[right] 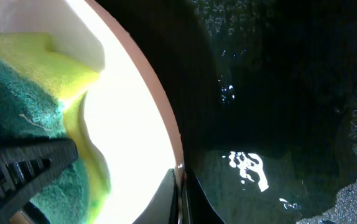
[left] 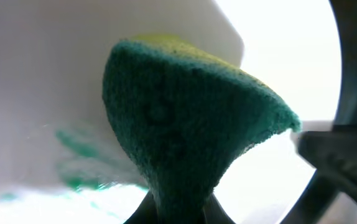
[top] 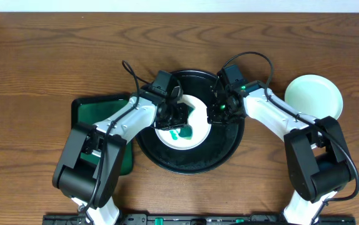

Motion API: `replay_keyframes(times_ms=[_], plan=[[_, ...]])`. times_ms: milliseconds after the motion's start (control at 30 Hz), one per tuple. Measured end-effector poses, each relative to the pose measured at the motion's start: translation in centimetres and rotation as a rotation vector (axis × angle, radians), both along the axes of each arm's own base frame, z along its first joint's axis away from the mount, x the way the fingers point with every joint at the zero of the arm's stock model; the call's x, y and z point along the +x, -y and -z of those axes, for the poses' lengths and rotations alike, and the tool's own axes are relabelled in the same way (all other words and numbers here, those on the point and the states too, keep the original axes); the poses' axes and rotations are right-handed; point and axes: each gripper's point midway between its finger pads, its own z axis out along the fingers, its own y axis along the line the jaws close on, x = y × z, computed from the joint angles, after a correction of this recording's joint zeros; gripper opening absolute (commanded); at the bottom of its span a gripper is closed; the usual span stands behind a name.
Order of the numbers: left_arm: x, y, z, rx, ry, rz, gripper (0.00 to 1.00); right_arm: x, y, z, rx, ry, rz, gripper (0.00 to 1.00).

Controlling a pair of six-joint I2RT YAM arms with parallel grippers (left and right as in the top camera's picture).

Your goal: Clean dirty plates on tray and stack at the side

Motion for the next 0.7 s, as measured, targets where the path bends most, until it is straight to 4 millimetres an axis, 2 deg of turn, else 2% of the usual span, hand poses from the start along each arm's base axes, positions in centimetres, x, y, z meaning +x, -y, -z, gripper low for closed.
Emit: replay_keyframes(times_ms=[100,400,567,700], plan=[[-0.8,-1.6,0.8,0.086,-0.041,-0.016,0.07,-0.1,-0.1,0.0,0.007,-0.011,0.008,0.01],[-2.3,-4.9,1.2,0.294,-0.11,-0.033,0.07,-0.7,-0.1,0.1,-0.002,-0.04,0.02,0.01],[-2.5,-6.4,1.2,0.406,-0.105,-0.069,0.07,-1.0,-0.1,0.1,0.0,-0.055,0.025,0.01],[-2.0,-6.8,1.2,0.444,-0.076,-0.086,0.07,-1.2,-0.3,0.0,0.011,-0.066,0.025,0.01]])
